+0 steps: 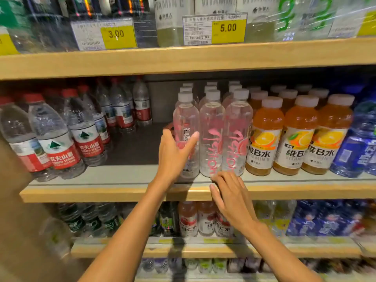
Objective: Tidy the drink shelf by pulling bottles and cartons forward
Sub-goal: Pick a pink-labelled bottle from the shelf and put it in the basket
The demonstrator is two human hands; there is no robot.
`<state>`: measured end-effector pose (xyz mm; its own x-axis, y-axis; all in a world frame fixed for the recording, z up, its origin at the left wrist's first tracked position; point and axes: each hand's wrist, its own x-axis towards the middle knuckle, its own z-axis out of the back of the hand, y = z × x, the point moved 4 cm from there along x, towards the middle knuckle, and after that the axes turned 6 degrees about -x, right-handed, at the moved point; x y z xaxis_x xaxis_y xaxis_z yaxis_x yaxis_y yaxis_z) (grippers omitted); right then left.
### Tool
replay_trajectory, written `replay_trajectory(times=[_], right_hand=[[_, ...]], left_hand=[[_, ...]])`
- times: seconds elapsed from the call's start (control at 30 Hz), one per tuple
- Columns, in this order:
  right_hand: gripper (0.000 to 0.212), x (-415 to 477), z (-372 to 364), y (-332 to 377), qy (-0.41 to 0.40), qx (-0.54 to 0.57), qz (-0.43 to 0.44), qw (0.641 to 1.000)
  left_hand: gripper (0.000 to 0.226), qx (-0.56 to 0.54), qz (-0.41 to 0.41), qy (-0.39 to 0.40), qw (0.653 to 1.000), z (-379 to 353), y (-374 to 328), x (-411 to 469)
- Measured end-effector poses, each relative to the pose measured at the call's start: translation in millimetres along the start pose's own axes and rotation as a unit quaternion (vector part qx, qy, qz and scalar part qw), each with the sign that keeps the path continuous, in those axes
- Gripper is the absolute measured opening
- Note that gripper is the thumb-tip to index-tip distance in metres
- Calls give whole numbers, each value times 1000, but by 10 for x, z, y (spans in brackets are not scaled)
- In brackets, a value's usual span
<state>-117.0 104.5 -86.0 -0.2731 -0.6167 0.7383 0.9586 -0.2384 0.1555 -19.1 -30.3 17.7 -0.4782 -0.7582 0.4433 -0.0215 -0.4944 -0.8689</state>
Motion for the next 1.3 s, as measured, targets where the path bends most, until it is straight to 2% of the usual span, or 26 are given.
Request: replay_trajectory(times=[0.3, 0.43, 0.5, 0.57, 0.63, 0.7, 0.73, 0.8, 0.87, 0.93, 1.0, 1.07, 1.13, 1.2, 1.3], right_hand=[[25, 5, 4, 29, -22, -43, -24, 999], [23, 12, 50, 54, -19, -41, -33, 998], [22, 33, 98, 82, -10, -37, -40, 998], [14, 68, 149, 117, 5, -10, -64, 998], [12, 102, 217, 146, 19, 100, -131, 986], [18, 136, 333, 195, 16, 287, -199, 937], [25, 166, 397, 257, 35, 387, -217, 896], [43, 222, 471, 433, 127, 536, -213, 807], [47, 232, 516, 607, 210, 586, -193, 758], [57, 201, 519, 685, 233, 610, -202, 729], [51, 136, 536, 722, 230, 639, -219, 701], [44, 68, 559, 708, 211, 640, -234, 700], [46, 21, 597, 688, 185, 622, -243, 721], [49, 2, 628, 662, 155, 585, -252, 755], [53, 10, 685, 639, 85, 498, -275, 818]], left_hand=[[38, 15, 3, -78, 997, -167, -35, 120], [36, -63, -42, -90, 993, -71, -56, 34], [37, -94, -38, -92, 991, 5, -74, -4], [37, -109, -25, -79, 991, 74, -119, -39], [38, -134, -10, -53, 989, 142, -159, -76], [43, -172, 12, -9, 985, 202, -211, -136], [46, -190, 25, 18, 981, 219, -241, -175], [54, -215, 49, 73, 973, 213, -314, -279], [54, -249, 65, 118, 959, 172, -374, -390], [48, -275, 75, 155, 946, 116, -403, -490], [49, -268, 77, 183, 943, 60, -394, -566], [51, -252, 75, 199, 944, 19, -391, -612], [49, -235, 73, 201, 948, 1, -425, -633], [48, -222, 56, 176, 957, 12, -501, -621], [54, -167, 10, 97, 981, 25, -626, -610]])
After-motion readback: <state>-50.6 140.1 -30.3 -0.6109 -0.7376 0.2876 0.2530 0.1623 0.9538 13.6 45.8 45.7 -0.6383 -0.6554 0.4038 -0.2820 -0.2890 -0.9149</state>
